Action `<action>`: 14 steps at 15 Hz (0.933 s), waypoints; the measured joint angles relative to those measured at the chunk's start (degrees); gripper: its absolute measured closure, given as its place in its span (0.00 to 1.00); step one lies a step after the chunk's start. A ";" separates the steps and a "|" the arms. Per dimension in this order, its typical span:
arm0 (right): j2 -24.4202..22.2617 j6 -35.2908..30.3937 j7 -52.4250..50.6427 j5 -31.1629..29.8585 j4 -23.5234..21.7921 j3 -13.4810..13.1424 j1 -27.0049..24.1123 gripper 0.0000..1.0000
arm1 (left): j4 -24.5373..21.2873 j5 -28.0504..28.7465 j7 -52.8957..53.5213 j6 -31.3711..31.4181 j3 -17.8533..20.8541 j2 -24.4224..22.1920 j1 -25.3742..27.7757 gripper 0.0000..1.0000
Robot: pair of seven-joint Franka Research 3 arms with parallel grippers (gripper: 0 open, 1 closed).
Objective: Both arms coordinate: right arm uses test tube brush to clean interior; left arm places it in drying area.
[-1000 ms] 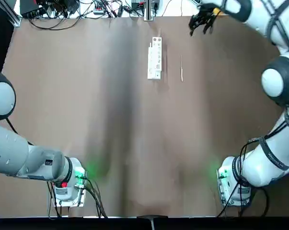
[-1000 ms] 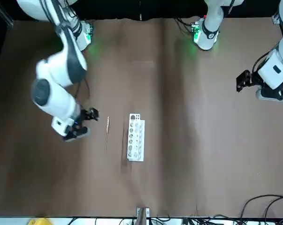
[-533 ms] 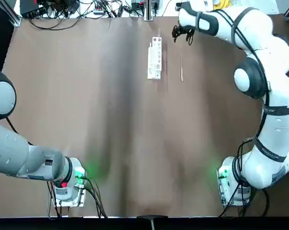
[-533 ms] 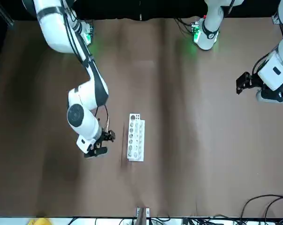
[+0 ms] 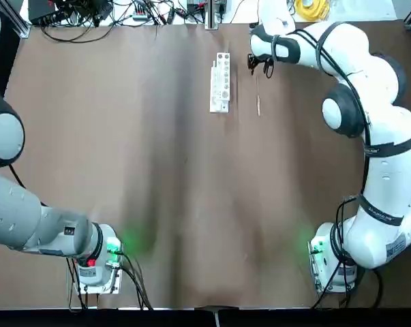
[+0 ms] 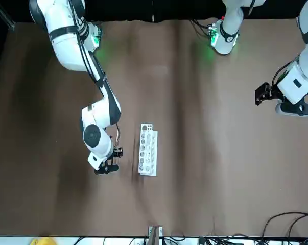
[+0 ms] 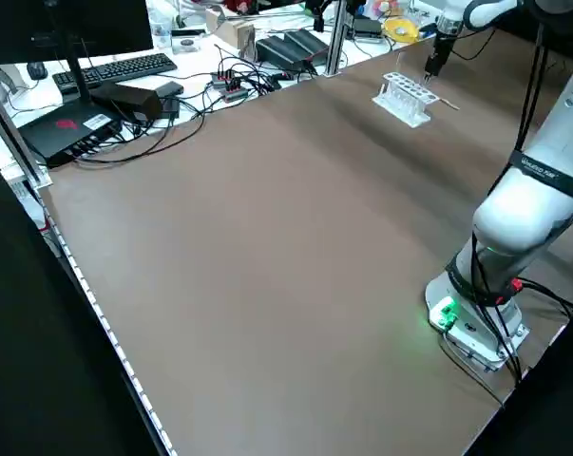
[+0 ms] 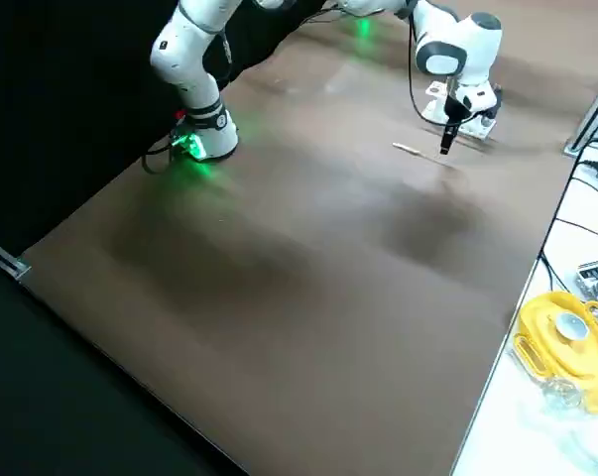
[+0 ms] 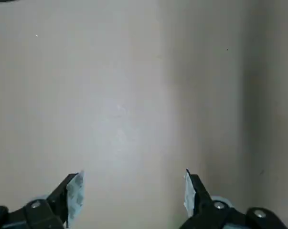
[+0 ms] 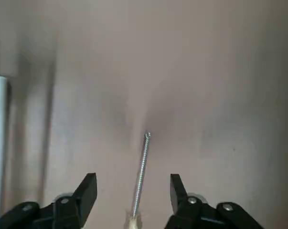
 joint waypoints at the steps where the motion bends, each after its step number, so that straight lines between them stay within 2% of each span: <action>1: 0.58 0.00 0.60 -0.15 0.02 0.00 0.00 0.30 | -0.01 0.00 0.00 0.01 -0.01 0.09 -0.01 0.00; 4: 1.93 0.00 2.06 -0.36 0.15 0.00 0.09 0.37 | -0.06 0.00 0.01 0.03 -0.02 0.20 -0.15 0.00; 14: 4.52 0.00 5.75 -0.50 0.37 0.01 0.96 0.48 | -0.11 0.00 0.01 0.03 -0.05 0.21 -0.21 0.00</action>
